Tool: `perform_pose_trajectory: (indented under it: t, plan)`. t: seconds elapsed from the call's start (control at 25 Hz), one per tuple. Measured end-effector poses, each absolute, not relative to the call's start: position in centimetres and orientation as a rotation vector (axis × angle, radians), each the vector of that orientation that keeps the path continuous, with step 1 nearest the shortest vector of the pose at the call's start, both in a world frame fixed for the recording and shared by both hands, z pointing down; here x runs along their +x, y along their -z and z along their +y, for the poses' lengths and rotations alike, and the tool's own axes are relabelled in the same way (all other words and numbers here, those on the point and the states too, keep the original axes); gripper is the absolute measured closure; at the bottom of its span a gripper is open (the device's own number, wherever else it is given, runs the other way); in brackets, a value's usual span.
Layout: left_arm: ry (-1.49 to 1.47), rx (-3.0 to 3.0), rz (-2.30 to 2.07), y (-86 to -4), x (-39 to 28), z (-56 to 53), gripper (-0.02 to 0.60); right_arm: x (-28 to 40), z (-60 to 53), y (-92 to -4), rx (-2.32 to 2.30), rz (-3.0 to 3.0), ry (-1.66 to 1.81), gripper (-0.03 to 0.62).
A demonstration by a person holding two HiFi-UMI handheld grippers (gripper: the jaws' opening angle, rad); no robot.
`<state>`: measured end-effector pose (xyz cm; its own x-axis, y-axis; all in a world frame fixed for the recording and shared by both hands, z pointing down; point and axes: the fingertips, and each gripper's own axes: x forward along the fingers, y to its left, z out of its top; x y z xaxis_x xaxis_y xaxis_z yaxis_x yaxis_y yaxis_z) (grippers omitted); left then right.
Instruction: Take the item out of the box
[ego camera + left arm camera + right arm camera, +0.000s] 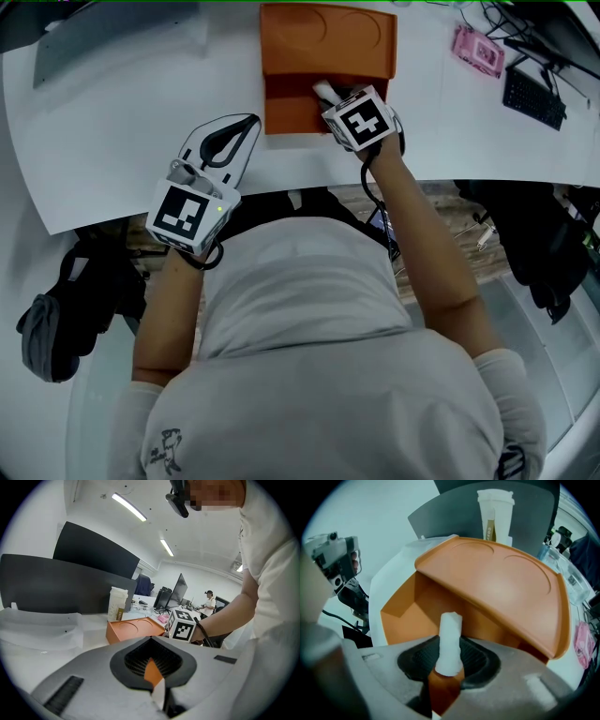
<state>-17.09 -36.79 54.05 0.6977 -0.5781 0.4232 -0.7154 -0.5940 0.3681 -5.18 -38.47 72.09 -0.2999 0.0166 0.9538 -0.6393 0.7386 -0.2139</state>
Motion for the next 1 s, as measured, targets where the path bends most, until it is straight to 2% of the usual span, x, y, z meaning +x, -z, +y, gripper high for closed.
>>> perform_pose_trajectory:
  t: [0.44, 1.0]
  plan:
    - [-0.318, 2.412, -0.986, -52.7, -16.3, -36.0, 0.584, -5.7, -38.4, -68.5, 0.487, -1.871, -0.704, 0.467]
    - [-0.268, 2.475, -1.065, -46.2, -15.6, -33.9, 0.584, -6.7, -38.1, -53.8, 0.569, -2.231, -0.619, 0.465]
